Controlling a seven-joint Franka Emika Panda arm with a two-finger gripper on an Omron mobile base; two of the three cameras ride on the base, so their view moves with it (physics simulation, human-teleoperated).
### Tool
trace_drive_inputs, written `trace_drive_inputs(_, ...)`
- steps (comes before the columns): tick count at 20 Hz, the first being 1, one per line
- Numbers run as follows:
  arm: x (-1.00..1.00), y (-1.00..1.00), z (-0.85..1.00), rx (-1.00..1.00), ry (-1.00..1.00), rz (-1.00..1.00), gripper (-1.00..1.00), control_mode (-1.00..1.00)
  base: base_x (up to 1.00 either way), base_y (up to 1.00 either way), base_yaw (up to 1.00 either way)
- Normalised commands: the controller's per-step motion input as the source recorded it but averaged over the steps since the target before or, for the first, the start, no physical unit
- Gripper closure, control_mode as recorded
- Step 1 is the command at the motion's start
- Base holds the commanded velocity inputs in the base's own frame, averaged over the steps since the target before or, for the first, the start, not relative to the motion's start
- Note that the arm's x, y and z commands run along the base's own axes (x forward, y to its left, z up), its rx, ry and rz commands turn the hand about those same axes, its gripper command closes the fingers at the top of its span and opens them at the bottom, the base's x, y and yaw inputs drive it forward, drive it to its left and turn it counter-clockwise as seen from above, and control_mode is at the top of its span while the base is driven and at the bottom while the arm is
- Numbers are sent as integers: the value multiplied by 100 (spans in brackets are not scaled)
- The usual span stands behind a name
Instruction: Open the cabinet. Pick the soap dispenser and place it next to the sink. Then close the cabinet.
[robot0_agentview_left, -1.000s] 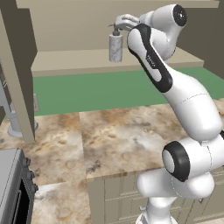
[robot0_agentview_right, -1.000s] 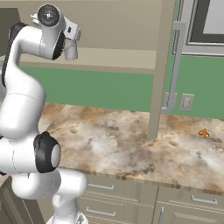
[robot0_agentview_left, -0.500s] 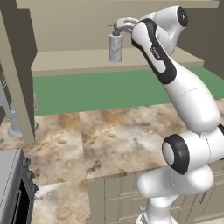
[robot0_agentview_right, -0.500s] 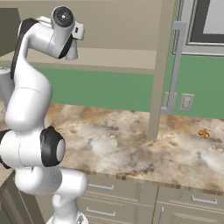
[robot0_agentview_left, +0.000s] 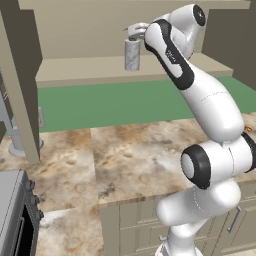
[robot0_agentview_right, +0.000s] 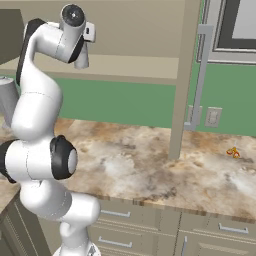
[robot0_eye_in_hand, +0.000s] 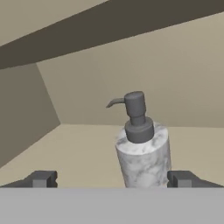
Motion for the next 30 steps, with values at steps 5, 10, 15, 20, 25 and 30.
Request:
trace_drive_inputs(5, 21, 0, -5, -11, -1, 3, -100, -100, 0, 0, 0)
trace_drive_inputs(10, 26, 0, -5, -5, -1, 0, -100, -100, 0, 0, 0)
trace_drive_inputs(15, 38, 3, -6, -1, 0, 0, -100, -100, 0, 0, 0)
trace_drive_inputs(20, 36, 5, -6, 0, 0, 0, -100, -100, 0, 0, 0)
trace_drive_inputs(25, 33, 4, 0, 0, 0, 0, -100, -100, 0, 0, 0)
trace_drive_inputs(30, 26, 6, 0, -2, 0, 0, -100, -100, 0, 0, 0)
